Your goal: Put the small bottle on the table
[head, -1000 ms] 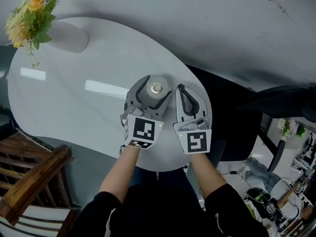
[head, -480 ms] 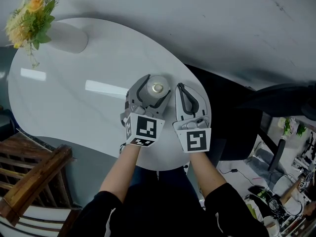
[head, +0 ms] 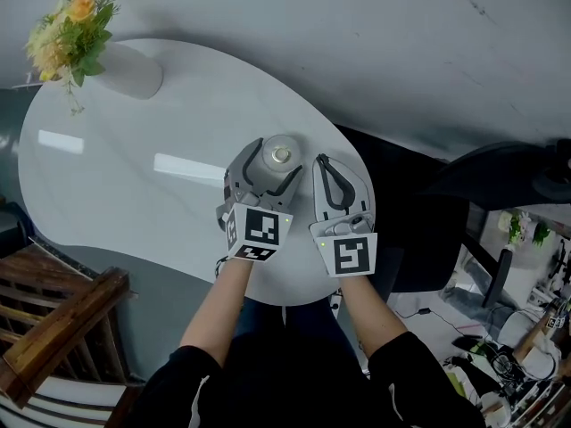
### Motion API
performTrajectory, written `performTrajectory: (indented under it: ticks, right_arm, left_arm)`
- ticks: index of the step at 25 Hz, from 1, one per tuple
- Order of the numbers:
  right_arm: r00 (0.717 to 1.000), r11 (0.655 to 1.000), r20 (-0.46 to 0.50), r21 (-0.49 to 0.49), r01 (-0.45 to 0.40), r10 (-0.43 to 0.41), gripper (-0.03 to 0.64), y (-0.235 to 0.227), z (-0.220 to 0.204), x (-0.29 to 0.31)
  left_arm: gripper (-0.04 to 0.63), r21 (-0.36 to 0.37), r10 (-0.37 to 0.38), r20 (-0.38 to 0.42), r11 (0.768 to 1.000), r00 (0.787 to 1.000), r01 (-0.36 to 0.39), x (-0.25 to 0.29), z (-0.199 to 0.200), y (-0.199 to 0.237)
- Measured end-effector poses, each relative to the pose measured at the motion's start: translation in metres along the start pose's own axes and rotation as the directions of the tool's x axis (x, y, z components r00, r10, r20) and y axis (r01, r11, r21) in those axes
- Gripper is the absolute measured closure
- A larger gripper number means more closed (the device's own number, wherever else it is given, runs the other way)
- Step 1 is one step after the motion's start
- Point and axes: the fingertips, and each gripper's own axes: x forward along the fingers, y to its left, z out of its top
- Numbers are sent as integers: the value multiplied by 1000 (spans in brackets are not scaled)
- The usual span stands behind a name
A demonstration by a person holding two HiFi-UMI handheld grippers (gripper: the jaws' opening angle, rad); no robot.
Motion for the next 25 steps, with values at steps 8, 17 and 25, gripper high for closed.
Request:
performTrajectory:
  ticks: [8, 17, 25]
  right_arm:
    - [1000, 1000, 22, -7, 15, -15, 594, 8, 17, -26]
    - [995, 999, 94, -30, 28, -25, 594, 23, 57, -55]
    - [964, 997, 256, -28, 78, -68, 594, 17, 124, -96]
  left_arm:
    - [244, -90, 52, 19, 995, 998, -50, -39, -2, 3]
    - [576, -129, 175, 183, 980, 967, -153, -101, 50, 15]
    - [588, -164, 211, 326, 973, 922, -164, -164, 113, 8]
